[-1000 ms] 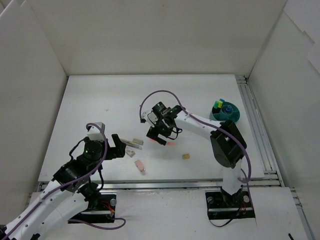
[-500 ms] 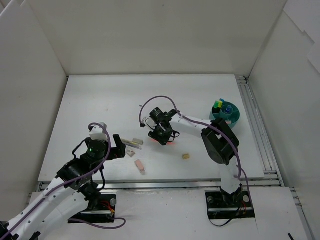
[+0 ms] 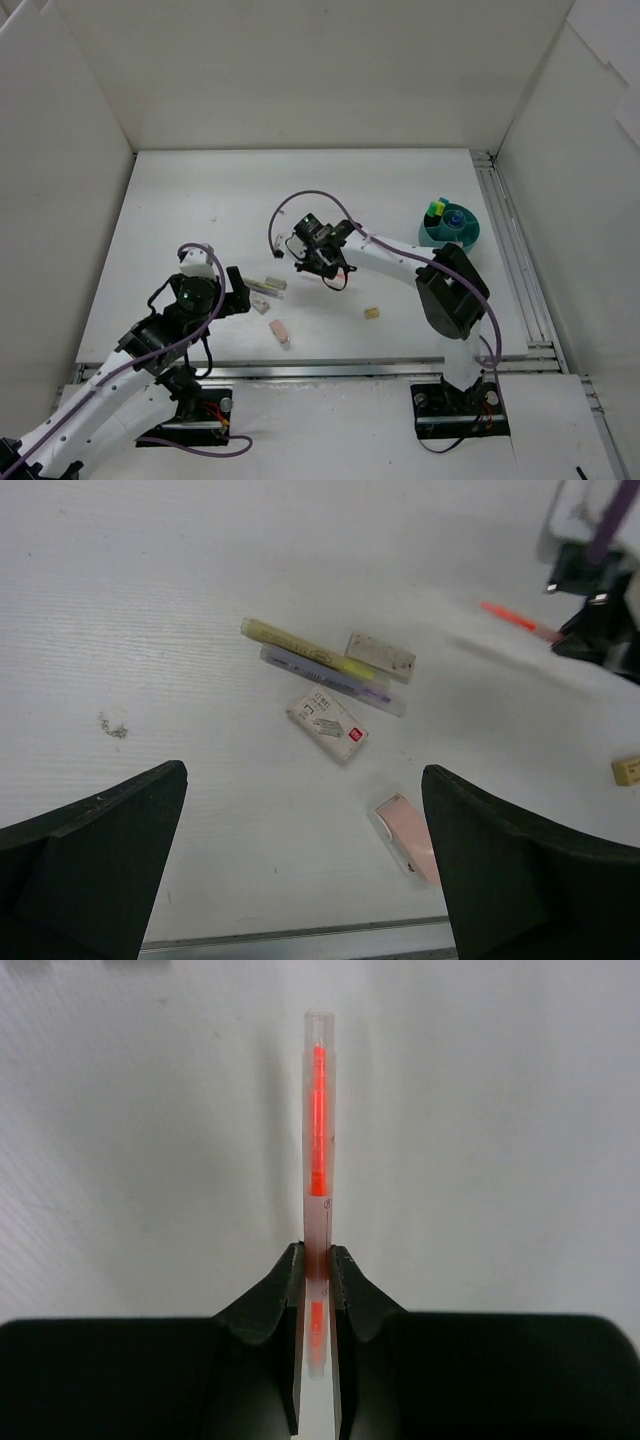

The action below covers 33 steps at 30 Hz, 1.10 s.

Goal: Sort the stationery into containers
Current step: Pick up the pen from the center of the board, then place the pen in the storage box.

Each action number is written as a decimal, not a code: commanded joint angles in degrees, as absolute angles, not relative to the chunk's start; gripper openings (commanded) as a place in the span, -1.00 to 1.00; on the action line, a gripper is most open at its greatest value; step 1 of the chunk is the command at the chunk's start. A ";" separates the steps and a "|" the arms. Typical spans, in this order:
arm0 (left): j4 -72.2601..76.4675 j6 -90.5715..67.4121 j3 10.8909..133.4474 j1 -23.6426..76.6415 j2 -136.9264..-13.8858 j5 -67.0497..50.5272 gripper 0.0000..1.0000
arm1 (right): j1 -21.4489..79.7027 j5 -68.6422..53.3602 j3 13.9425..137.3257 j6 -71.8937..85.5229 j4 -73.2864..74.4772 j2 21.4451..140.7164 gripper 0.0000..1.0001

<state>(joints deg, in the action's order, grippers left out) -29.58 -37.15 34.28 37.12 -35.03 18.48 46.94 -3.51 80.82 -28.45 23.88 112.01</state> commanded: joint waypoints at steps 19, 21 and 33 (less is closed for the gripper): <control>-19.69 -35.86 44.65 23.47 -52.99 8.00 0.99 | 28.66 42.87 85.09 -85.93 36.56 98.09 -1.00; -20.13 -36.12 45.35 22.77 -54.75 8.09 0.99 | 26.46 44.38 82.46 -88.49 36.65 96.51 -1.00; -18.10 -39.11 44.21 22.76 -57.21 7.91 0.99 | 20.57 47.64 73.13 -94.92 37.79 95.54 -1.00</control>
